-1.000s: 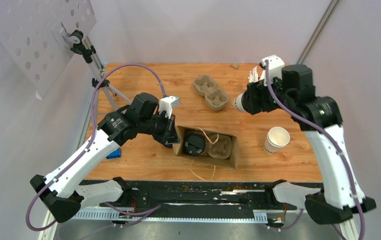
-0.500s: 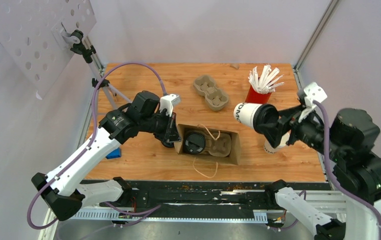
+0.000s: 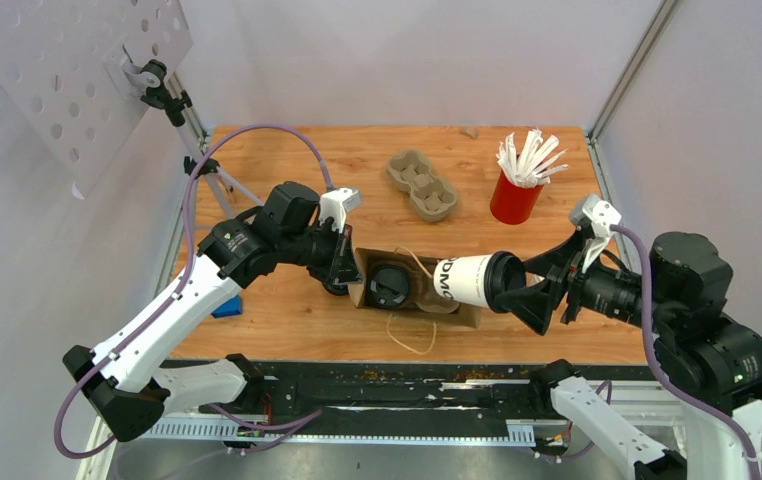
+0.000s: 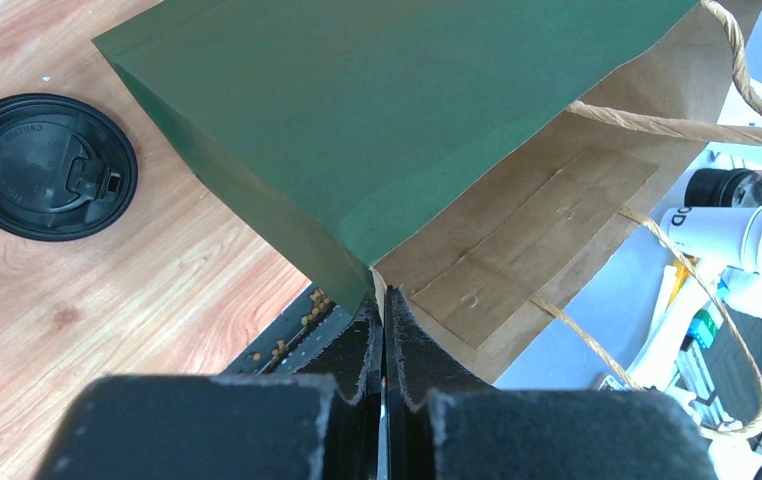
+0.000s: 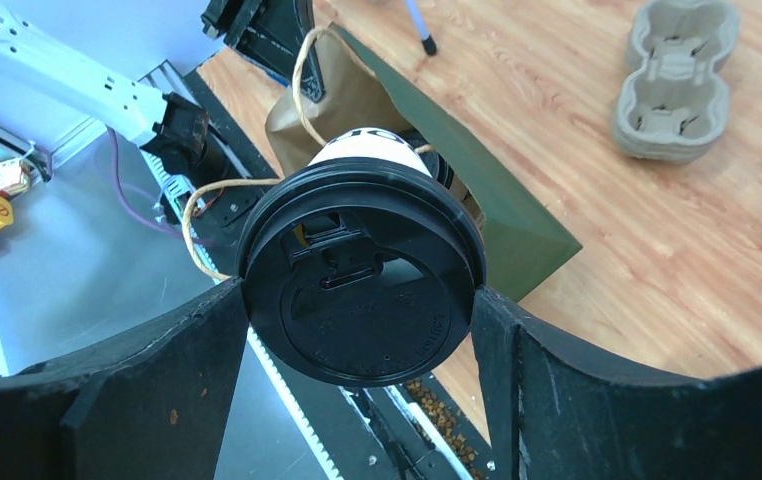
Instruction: Pack the takeout coffee
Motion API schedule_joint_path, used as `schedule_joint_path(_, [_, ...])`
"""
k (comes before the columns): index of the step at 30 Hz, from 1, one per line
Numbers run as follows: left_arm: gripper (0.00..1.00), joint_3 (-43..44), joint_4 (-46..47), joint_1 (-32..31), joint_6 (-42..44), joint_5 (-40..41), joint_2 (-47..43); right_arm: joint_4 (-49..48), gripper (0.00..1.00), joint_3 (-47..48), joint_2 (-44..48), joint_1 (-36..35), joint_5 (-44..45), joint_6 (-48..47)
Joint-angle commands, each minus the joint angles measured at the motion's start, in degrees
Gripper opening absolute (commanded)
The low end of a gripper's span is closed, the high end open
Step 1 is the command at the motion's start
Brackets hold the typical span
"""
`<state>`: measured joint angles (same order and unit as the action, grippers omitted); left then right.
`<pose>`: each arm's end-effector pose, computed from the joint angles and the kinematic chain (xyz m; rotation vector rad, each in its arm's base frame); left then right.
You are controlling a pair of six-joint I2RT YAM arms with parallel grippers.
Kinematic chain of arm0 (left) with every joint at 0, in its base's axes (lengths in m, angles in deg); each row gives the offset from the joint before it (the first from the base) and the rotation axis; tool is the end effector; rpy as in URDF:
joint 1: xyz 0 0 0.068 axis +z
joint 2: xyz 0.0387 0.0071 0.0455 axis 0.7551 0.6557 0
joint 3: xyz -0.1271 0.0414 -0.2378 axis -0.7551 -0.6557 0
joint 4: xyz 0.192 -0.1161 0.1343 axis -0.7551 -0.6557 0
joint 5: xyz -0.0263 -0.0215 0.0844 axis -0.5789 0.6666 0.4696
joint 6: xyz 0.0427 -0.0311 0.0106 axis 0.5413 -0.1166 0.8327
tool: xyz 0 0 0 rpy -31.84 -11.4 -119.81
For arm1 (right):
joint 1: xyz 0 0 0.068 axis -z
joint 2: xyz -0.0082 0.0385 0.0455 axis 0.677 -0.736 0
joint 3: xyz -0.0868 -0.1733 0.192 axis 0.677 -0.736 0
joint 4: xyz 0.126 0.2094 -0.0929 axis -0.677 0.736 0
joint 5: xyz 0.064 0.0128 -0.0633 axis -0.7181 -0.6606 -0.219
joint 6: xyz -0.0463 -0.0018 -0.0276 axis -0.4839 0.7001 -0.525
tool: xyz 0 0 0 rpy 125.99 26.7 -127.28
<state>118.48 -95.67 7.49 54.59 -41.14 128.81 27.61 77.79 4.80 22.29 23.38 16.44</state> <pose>0.1542 -0.1543 0.3713 0.5732 2.4319 -0.9759 0.0320 0.0331 0.4709 -0.7408 1.8323 0.8074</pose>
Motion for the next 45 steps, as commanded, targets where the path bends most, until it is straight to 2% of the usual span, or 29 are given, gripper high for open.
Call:
schedule_joint_path(1, [0.0, 2.8, 1.3, -0.1, -0.6, -0.1, 0.0, -3.4, 0.59, -2.0, -0.7, 0.3, -2.7, -1.0])
schedule_joint_path(11, [0.0, 5.6, 0.0, -0.1, -1.5, 0.5, 2.5, -3.0, 0.6, -5.0, -2.9, 0.3, -3.9, -9.6])
schedule_joint_path(16, [0.0, 5.8, -0.6, -0.1, -1.9, 1.0, 3.0, -2.7, 0.6, -4.8, -3.8, 0.2, -2.5, -11.3])
schedule_joint_path(22, [0.0, 7.1, -1.4, 0.0, -2.4, 2.2, 4.2, -0.8, 0.61, -2.6, -4.4, 0.2, 6.8, -12.1])
schedule_joint_path(34, [0.0, 8.1, -1.3, 0.1, -2.8, 2.3, 5.4, 2.8, 0.61, -0.2, -5.8, -0.1, 5.2, -13.5])
schedule_joint_path(45, [0.0, 5.6, 2.5, 0.1, -0.9, -1.3, 3.8, -4.1, 0.6, -5.2, -6.4, -1.5, 4.9, -17.5])
